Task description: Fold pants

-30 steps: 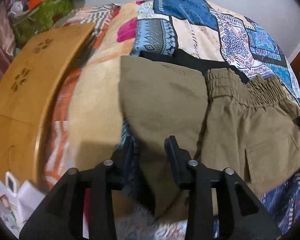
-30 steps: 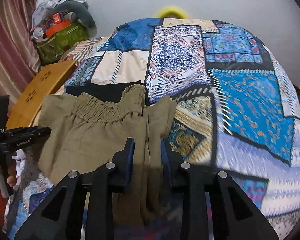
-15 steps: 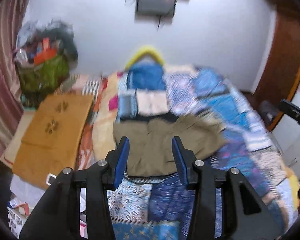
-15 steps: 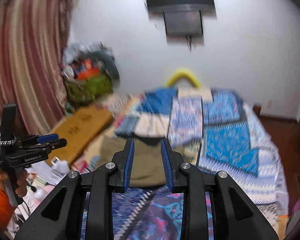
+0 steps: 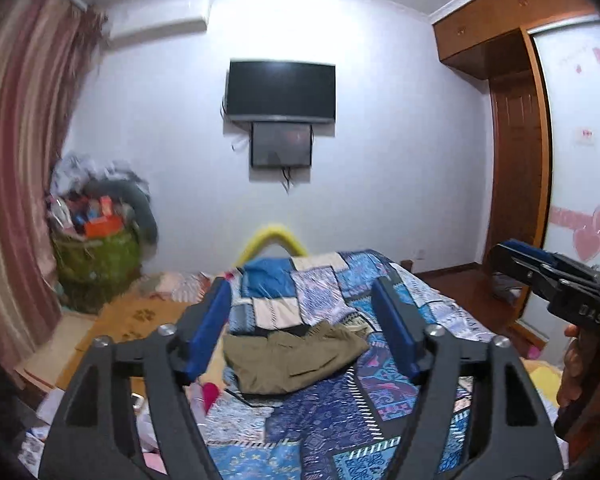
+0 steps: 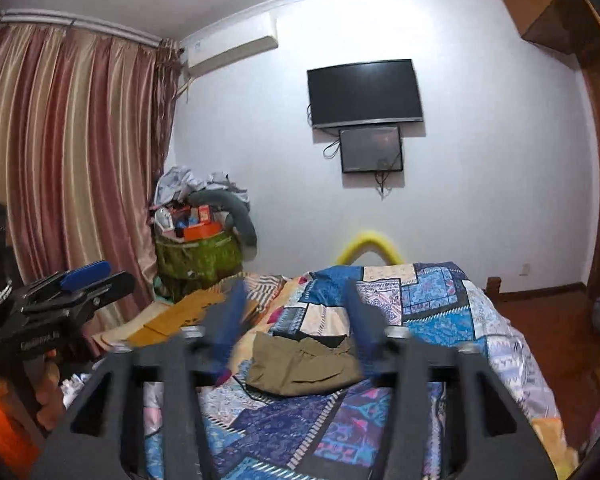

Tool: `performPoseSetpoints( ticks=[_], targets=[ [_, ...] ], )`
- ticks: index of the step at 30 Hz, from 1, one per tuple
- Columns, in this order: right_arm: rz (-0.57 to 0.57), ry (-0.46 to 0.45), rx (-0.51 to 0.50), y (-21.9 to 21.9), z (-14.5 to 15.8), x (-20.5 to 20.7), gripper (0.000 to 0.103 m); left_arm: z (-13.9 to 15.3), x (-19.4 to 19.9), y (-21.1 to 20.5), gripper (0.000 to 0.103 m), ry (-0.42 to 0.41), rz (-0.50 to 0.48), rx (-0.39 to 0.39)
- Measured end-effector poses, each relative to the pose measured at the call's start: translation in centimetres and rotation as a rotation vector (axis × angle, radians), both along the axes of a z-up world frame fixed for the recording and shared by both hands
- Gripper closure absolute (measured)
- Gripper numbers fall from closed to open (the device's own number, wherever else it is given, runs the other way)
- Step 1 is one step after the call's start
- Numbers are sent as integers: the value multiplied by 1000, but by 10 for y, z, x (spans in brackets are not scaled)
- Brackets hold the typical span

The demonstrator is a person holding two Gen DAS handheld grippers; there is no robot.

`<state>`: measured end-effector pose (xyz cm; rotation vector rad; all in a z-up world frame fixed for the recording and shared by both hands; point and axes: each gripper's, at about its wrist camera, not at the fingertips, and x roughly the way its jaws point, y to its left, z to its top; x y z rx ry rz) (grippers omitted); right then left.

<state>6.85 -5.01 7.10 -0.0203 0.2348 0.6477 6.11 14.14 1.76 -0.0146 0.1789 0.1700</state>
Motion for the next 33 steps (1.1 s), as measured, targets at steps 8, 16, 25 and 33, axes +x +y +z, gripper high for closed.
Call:
performPoseSetpoints(
  ticks=[8, 16, 25, 33],
  targets=[
    [-95, -99, -37, -2, 1, -29, 0, 3, -31, -16, 0, -49, 32, 2],
    [-89, -112, -34, -4, 4, -40, 0, 3, -37, -20, 0, -55, 28, -14],
    [-100, -107, -23, -8, -3, -44, 0, -4, -40, -21, 0, -54, 32, -8],
    [-112, -65, -21, -14, -11, -41, 0, -9, -34, -22, 0, -39, 43, -6]
  ],
)
